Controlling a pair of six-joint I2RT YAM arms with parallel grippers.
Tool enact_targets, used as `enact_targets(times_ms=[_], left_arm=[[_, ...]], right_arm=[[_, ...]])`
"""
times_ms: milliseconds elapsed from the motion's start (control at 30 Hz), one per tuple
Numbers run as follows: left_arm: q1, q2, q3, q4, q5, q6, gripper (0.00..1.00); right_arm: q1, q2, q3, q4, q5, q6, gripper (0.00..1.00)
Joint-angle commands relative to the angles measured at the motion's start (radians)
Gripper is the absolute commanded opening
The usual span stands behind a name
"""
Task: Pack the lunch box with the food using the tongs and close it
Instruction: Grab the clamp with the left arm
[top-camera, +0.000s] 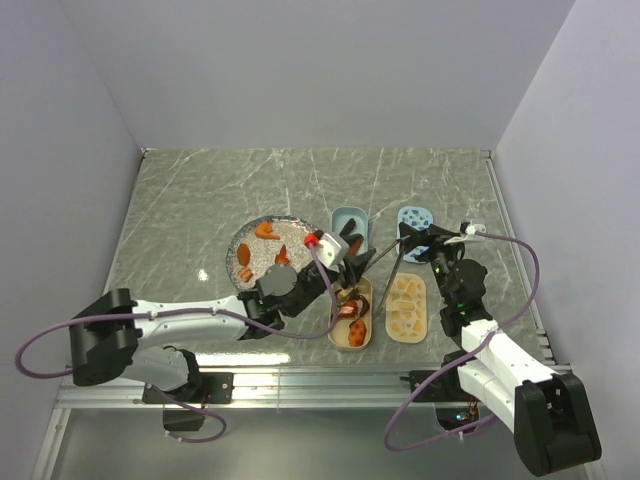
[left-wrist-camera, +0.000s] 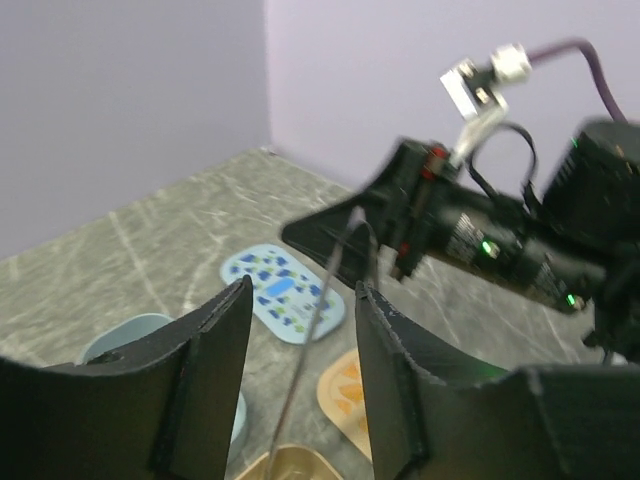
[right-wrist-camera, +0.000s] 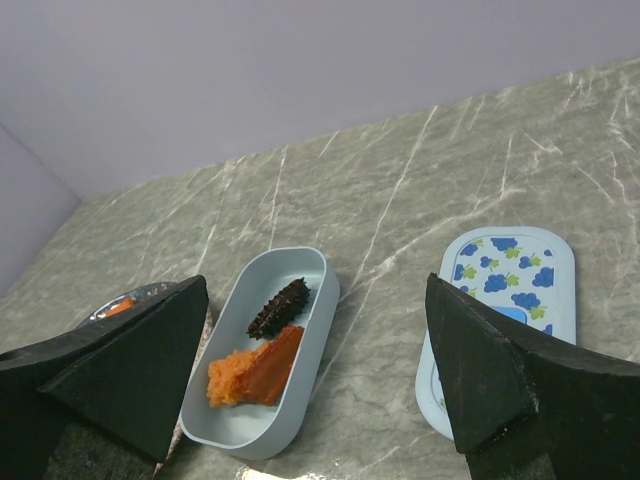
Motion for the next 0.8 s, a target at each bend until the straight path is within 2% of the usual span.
enact_targets(times_ms=[0, 200, 300, 400, 567, 767], left_arm=[[-0.005, 0.046, -0.002, 0.103, 0.173, 0.053, 0.52], [-0.001, 0.083, -0.037, 0.171, 0.321, 0.094, 0.57], [0.024, 0.115, -0.033, 0.197, 0.387, 0.101, 0.63], [0.054, 0.155, -0.014, 0.226, 0.447, 0.091, 0.64], [0.091, 0.231, 0.044, 0.228, 0.498, 0.084, 0.72], [0.097, 0.296, 0.096, 0.249, 0.542, 0.073, 0.74]], right_arm=[[0.007, -0.005, 0.046, 0.037, -0.004, -0.006, 0.96], [0.007, 0.001, 0.048, 0.037, -0.004, -0.006, 0.96], [0.007, -0.002, 0.048, 0.037, -0.004, -0.006, 0.96], [0.006, -0.005, 0.048, 0.037, -0.004, -0.006, 0.96], [0.007, 0.002, 0.049, 0.04, -0.027, -0.006, 0.96], [0.006, 0.004, 0.049, 0.043, -0.03, -0.006, 0.96]])
